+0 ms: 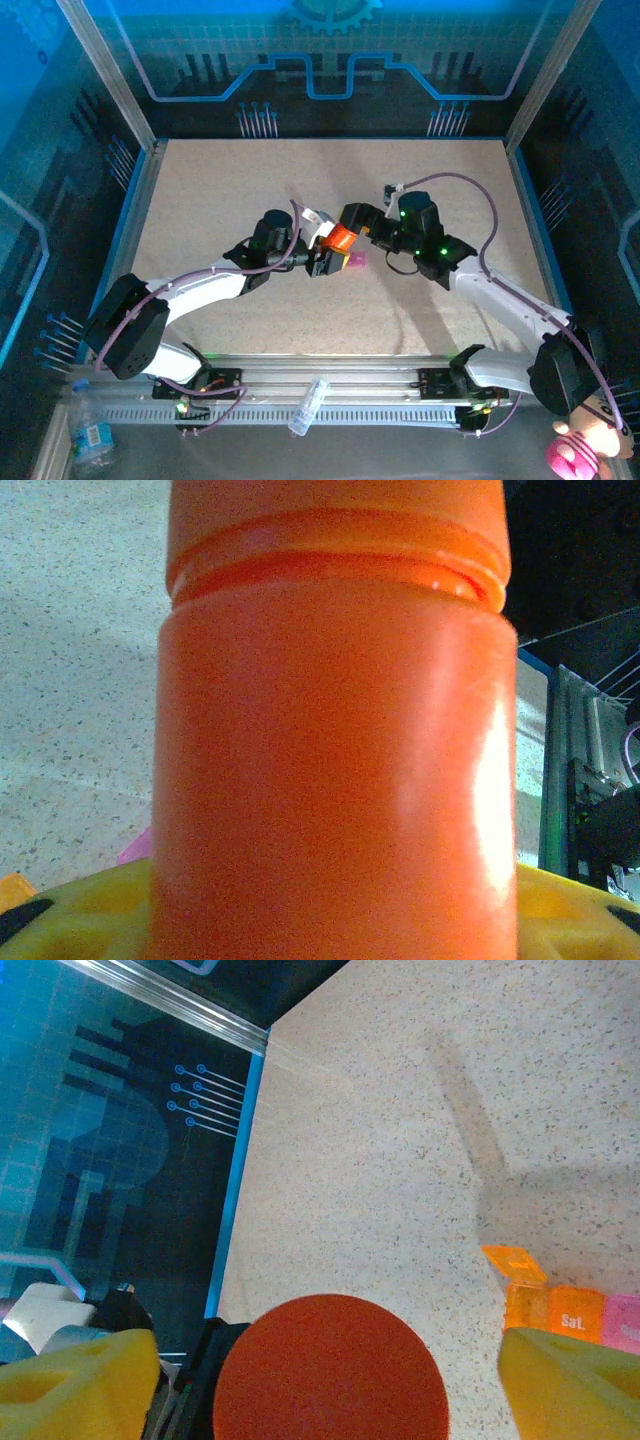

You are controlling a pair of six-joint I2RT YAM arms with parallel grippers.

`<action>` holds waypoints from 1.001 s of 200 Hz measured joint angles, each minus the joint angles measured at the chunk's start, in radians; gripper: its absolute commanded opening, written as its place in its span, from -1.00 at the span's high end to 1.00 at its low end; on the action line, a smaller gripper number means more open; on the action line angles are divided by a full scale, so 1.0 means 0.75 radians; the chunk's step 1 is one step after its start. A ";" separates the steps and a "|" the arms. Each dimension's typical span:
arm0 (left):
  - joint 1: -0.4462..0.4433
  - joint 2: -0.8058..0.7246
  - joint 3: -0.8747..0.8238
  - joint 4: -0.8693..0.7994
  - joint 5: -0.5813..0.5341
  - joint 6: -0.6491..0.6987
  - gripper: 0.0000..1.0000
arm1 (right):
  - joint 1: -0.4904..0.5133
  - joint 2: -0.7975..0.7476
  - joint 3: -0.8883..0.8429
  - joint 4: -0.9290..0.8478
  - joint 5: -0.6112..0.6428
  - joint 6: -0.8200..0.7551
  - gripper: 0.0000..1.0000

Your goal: Sort the pills into containers

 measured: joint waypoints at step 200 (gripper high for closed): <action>-0.012 -0.003 -0.034 0.197 0.169 -0.186 1.00 | -0.268 -0.019 -0.272 0.675 -0.679 -0.413 0.04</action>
